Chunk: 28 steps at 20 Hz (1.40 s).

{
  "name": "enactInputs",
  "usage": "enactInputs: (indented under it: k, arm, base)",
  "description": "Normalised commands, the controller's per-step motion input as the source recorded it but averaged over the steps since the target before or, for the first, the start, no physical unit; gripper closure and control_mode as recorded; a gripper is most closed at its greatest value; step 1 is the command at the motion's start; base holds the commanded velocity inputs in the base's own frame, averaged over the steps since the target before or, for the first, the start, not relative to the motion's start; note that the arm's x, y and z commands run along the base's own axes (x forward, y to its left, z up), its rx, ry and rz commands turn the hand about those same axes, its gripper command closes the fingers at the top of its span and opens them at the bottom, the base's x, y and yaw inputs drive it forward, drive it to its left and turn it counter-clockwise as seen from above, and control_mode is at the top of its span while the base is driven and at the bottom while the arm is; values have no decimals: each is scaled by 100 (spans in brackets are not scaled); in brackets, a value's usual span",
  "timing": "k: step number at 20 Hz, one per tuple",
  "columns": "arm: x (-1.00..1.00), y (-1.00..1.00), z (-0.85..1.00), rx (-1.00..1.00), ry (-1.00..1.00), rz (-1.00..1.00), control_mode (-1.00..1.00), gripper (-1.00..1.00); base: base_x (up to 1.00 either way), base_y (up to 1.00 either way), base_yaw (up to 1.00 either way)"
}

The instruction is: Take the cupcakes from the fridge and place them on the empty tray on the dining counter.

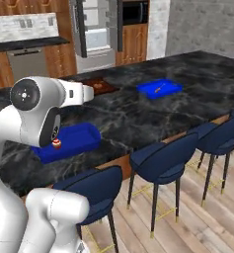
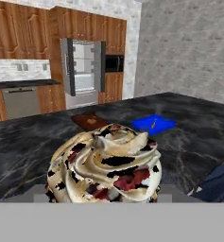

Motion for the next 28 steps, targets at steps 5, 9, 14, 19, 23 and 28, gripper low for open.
enactInputs:
  k: [5, 9, 14, 19, 23, 28]
  arm:
    - [0, 0, 0, 0, 0, 0, 100, 100]
    - [0, 0, 0, 0, 0, 0, 100, 100]
    - [0, 0, 0, 0, 0, 0, 100, 100]
    - [0, 0, 0, 0, 0, 0, 100, 100]
    - [0, 0, 0, 0, 0, 0, 100, 100]
    - [0, 0, 0, 0, 0, 0, 100, 100]
  base:
    - [100, -47, 65]
    - [100, -56, 64]
    - [93, -83, 54]
    - [60, -84, 37]
    - [10, -9, 14]
    - [12, 0, 7]
